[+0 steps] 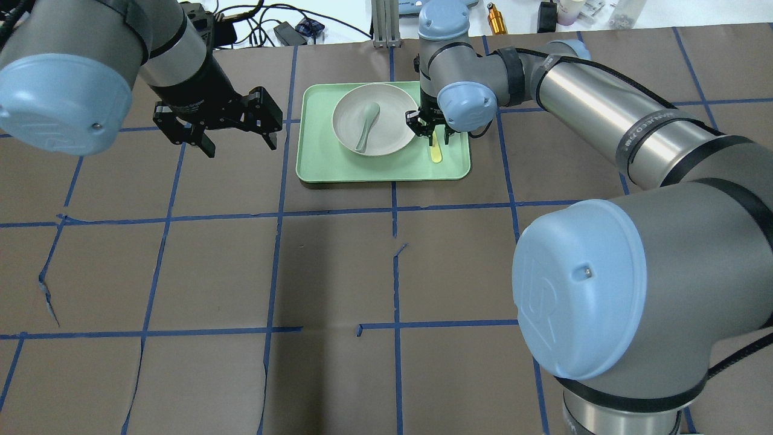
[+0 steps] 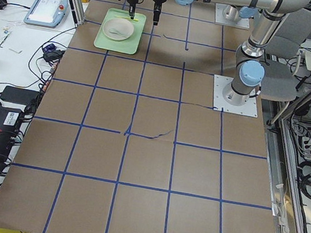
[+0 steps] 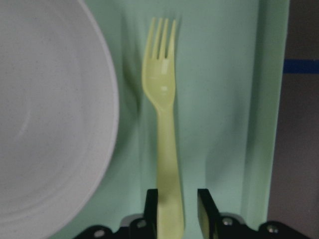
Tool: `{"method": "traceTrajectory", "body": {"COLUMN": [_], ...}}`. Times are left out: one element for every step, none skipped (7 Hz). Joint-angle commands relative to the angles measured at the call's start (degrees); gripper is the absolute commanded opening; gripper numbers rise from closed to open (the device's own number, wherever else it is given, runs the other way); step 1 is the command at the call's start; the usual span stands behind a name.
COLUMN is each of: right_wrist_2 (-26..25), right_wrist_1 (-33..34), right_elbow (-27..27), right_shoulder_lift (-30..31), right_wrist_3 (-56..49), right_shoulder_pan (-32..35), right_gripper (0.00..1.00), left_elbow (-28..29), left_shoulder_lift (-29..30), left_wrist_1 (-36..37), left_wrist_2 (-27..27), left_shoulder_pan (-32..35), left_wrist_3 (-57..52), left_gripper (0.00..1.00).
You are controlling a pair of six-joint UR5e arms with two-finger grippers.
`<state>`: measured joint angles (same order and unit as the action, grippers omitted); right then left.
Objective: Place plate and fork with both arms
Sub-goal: 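Lift the yellow fork out and lower it onto the tray beside the plate, then open the right gripper and raise it away from the fork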
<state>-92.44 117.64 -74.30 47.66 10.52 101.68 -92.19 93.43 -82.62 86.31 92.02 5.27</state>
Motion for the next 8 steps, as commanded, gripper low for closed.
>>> {"method": "traceTrajectory", "body": {"right_wrist_2": [-0.19,-0.54,-2.89,-2.13,0.57,0.77,0.60,0.68], "right_wrist_1": [0.05,-0.47,-0.57,-1.53,-11.28,-20.08,-23.56,-26.55], "right_elbow": [-0.32,-0.93,-4.33,-8.36,-9.62,-9.90,-10.16,-10.08], "right_shoulder_lift": [0.85,3.21,7.76,13.98,21.18,27.08,31.75,35.10], "right_wrist_3": [-0.15,-0.24,-0.85,-3.81,-6.28,-7.08,-7.00,-7.00], "right_shoulder_pan": [-0.60,-1.39,-2.53,-4.80,-6.39,-7.01,-7.28,-7.81], "right_gripper": [1.00,1.00,1.00,1.00,1.00,1.00,1.00,1.00], "left_elbow": [-0.01,-0.01,-0.01,-0.01,-0.01,-0.01,-0.09,-0.09], "left_shoulder_lift": [-0.09,0.00,0.00,-0.09,-0.09,-0.09,-0.18,-0.26], "left_wrist_1": [0.00,0.00,0.00,0.00,-0.08,-0.08,-0.17,-0.26], "left_wrist_2": [0.00,0.00,0.00,0.00,0.00,0.00,0.09,0.09], "left_shoulder_pan": [0.00,0.00,0.00,0.00,0.00,0.00,0.00,0.00], "left_wrist_3": [-0.08,-0.09,-0.09,-0.09,-0.17,-0.17,-0.17,-0.17], "left_gripper": [1.00,1.00,1.00,1.00,1.00,1.00,1.00,1.00]}}
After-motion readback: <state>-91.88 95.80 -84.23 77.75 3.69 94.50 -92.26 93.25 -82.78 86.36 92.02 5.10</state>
